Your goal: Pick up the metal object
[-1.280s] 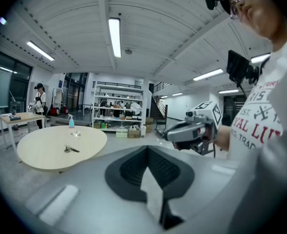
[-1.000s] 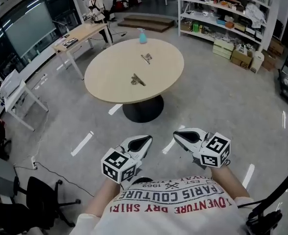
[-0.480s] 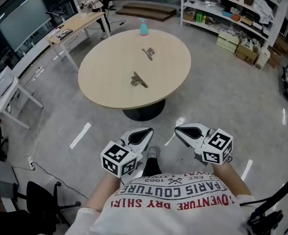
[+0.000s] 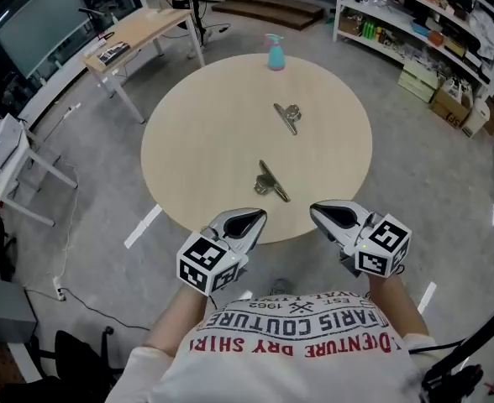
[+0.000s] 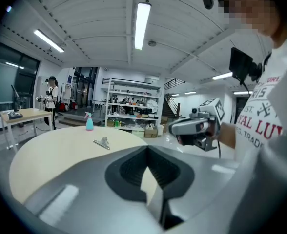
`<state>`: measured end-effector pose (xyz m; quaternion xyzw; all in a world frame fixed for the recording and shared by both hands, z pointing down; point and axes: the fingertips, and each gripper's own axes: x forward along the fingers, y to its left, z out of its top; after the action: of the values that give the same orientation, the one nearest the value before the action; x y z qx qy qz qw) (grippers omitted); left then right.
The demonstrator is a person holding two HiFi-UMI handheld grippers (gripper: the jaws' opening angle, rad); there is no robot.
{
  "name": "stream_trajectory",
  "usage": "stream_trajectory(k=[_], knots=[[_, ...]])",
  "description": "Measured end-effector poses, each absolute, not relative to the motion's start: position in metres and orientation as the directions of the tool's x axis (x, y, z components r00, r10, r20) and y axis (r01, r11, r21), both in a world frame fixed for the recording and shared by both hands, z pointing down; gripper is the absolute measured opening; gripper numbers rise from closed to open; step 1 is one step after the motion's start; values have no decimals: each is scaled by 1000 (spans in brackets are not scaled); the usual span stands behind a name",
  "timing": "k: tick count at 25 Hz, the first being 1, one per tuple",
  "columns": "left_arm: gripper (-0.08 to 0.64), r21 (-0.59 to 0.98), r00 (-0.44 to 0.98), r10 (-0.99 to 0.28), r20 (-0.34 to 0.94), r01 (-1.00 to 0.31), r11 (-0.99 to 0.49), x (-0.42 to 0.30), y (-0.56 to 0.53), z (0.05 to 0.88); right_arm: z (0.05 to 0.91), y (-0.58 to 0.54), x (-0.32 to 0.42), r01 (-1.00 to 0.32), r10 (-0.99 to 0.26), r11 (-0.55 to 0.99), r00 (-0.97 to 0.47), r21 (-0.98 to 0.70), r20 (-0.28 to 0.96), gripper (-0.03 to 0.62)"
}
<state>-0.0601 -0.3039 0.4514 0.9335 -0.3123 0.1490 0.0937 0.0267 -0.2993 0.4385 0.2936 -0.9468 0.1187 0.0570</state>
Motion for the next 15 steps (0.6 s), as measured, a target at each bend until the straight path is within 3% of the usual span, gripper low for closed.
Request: stream_trajectory(k=[15], knots=[[3, 116, 755, -572, 322, -630, -768, -71, -404, 457, 459, -403, 19, -499, -453, 829, -864, -250, 221, 2]])
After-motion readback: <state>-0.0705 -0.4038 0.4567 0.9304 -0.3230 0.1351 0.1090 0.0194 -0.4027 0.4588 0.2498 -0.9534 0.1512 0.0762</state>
